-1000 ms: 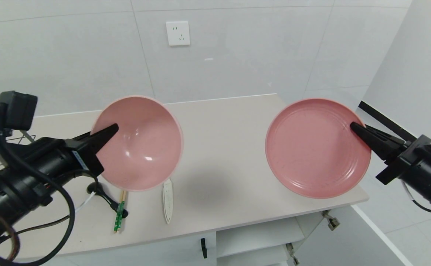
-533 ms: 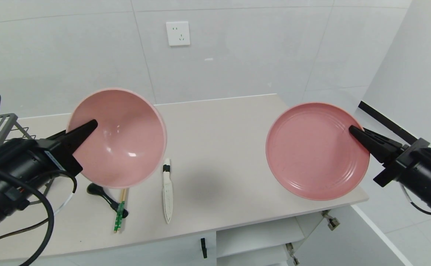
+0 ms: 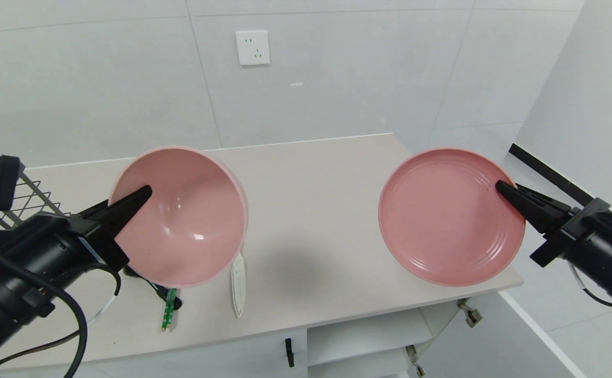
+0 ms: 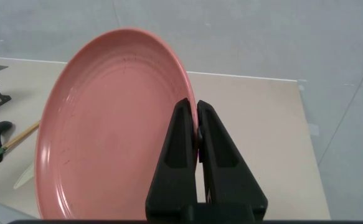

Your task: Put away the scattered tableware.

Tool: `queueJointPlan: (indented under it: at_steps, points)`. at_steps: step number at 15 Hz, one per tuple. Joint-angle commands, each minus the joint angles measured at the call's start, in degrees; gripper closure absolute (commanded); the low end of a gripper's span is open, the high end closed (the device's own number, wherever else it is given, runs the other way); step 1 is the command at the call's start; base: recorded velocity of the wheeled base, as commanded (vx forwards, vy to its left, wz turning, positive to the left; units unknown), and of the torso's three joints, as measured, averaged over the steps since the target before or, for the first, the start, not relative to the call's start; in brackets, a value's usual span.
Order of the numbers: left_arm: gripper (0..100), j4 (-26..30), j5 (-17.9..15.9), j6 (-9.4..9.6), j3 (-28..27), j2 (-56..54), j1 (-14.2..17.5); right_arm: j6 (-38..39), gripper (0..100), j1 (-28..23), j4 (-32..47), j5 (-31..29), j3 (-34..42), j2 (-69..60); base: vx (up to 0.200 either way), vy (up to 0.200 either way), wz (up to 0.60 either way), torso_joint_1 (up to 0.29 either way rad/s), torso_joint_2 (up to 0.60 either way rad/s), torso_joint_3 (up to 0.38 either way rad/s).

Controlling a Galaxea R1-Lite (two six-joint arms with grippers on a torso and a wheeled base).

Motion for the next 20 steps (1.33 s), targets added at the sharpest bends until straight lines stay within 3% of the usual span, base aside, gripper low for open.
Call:
queueJointPlan:
  at_steps: [1,3,8,13,15,20]
  points:
    - [100,-0.7,0.1,1.35,0.2,1.7,-1.0,-0.1,100,-0.1,-0.1,-0.1,0.2,-1.4,0.0,0.0,0.0,0.0,0.0,0.0]
    - [100,-3.5,0.3,3.2,0.4,3.0,-2.3,-0.1,100,-0.1,-0.1,-1.8,1.0,-1.4,-0.1,0.0,0.0,0.006,0.0,0.004]
    - [100,-12.0,0.2,3.37,2.9,8.3,-4.0,-0.2,100,0.0,-0.1,-2.5,0.4,-1.2,-0.2,0.0,0.0,-0.003,0.0,0.001]
    - [100,-13.6,0.1,3.37,3.7,9.4,-4.9,-2.8,100,0.2,-0.1,-2.5,0.7,-0.9,0.0,0.0,-0.12,0.003,0.0,-0.001]
    - [100,-13.6,0.1,3.99,3.6,9.4,-6.0,-2.7,100,0.3,-0.1,-2.5,0.8,-0.9,0.0,0.0,-0.6,0.005,0.0,0.007]
    - [100,-14.0,0.2,5.31,3.8,9.4,-6.1,-3.0,100,0.2,-0.1,-2.5,1.0,-1.0,0.0,0.0,0.0,-0.052,0.12,0.054]
